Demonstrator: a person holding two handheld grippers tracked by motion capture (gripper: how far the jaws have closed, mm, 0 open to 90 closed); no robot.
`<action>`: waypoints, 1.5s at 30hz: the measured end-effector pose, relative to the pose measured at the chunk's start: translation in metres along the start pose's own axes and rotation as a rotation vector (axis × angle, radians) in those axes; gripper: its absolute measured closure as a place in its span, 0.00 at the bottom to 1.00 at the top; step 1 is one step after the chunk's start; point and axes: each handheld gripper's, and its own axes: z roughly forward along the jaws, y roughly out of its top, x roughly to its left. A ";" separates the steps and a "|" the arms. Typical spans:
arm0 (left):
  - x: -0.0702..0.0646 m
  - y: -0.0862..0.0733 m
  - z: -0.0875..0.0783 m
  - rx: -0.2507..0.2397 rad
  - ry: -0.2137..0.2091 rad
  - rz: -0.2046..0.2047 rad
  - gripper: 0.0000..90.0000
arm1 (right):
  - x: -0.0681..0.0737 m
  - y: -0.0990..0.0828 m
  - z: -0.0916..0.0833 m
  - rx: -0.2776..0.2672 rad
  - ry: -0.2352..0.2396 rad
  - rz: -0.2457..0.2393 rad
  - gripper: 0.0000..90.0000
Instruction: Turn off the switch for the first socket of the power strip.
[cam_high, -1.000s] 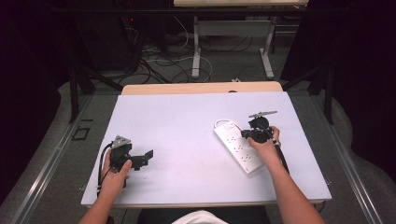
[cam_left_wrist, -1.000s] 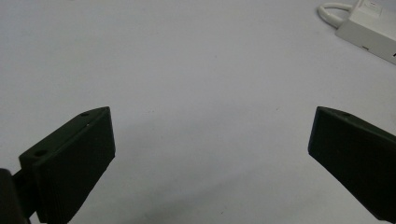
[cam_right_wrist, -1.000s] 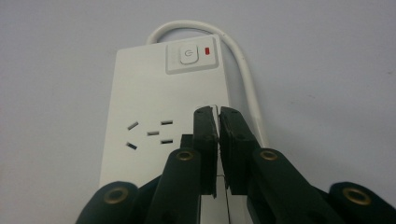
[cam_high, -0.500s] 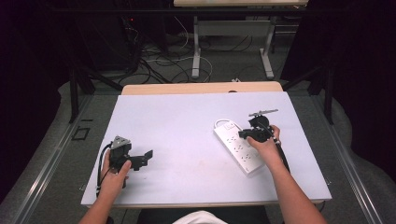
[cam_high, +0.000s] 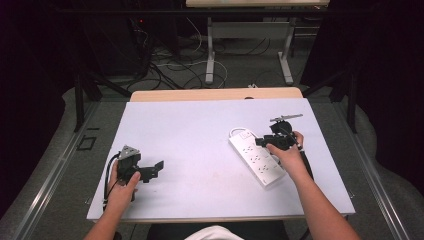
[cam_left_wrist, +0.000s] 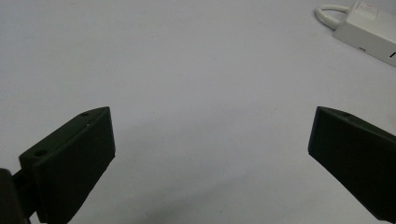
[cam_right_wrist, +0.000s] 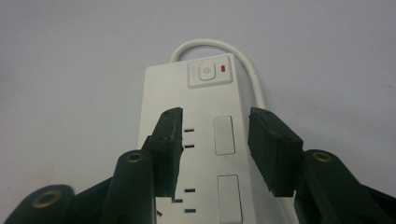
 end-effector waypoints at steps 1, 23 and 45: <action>0.000 0.000 0.000 0.000 0.000 0.001 0.01 | 0.000 0.000 -0.001 -0.001 -0.006 -0.005 0.59; 0.000 0.000 0.000 -0.002 0.002 -0.001 0.01 | -0.006 -0.007 -0.033 -0.097 -0.054 -0.163 0.49; 0.000 -0.001 0.000 -0.016 0.010 -0.008 0.01 | -0.020 -0.036 -0.066 -0.159 -0.127 -0.125 0.21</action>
